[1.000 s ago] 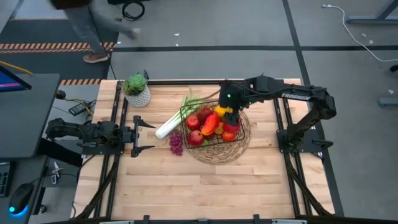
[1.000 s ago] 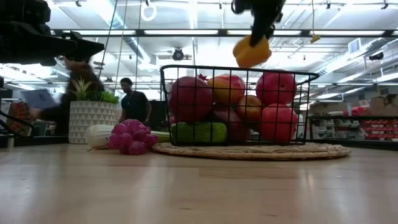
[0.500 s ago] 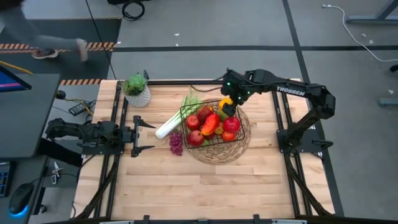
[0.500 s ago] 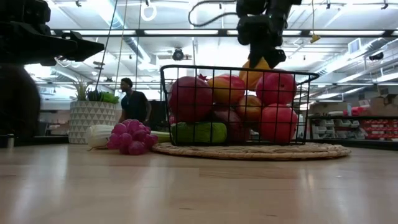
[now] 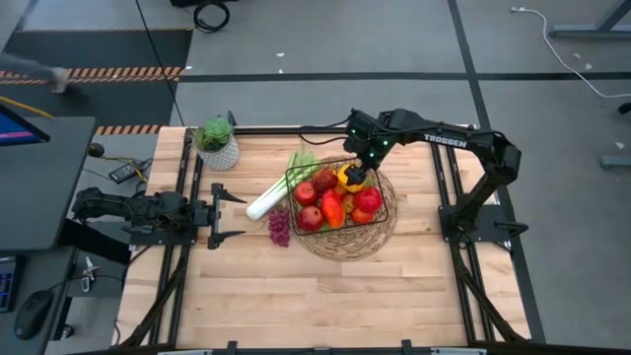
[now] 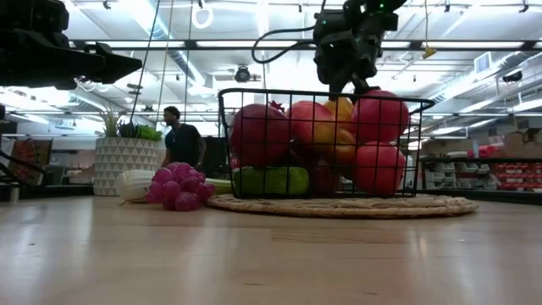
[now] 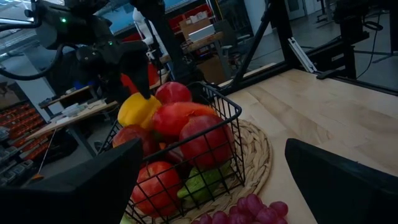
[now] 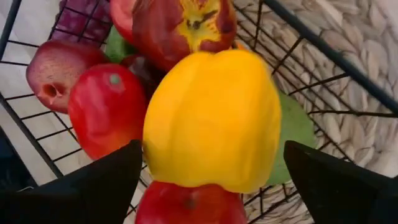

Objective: Build produce basket
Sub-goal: Put the yellow bell pepper into the black wire basket, then put the green celery into the black wire basket

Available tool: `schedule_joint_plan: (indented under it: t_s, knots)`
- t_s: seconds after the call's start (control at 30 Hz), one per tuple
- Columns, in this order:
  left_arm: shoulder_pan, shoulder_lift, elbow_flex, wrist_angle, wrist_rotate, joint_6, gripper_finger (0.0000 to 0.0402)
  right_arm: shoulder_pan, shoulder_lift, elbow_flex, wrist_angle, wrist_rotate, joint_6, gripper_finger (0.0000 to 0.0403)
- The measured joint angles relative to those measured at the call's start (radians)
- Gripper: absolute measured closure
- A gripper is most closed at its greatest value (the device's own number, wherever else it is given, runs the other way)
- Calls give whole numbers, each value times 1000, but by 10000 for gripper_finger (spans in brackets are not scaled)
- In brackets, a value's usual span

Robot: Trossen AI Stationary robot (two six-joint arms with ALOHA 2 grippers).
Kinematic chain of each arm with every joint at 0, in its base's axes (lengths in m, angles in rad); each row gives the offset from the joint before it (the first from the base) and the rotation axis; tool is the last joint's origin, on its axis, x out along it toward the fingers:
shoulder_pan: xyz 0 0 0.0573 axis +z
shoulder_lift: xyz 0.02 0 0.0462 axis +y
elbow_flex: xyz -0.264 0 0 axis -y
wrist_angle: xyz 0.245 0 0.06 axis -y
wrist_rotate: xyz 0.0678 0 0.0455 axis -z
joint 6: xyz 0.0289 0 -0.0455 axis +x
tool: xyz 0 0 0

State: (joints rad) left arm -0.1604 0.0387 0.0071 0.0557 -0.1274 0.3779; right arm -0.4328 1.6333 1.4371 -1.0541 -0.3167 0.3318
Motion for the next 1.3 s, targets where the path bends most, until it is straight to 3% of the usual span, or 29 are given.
schedule_joint_plan:
  t_s: [0.2,0.53,0.73,0.87,1.03,1.1,1.3]
  knots:
    - [0,0,0,0,0,0,2,-28,1,96,-64,1,-39,12]
    - [0,0,0,0,0,0,2,-45,1,427,-251,45,0,12]
    - [0,0,0,0,0,0,2,-12,-2,585,-132,145,5,14]
    - [0,0,0,0,0,0,2,-4,-2,612,-48,148,7,14]
    - [0,0,0,3,-1,-1,2,17,-1,611,-67,139,74,17]
    - [0,0,0,5,18,-85,2,34,-1,611,-67,138,103,19]
    - [0,0,8,149,30,-754,2,103,-35,611,-93,134,194,25]
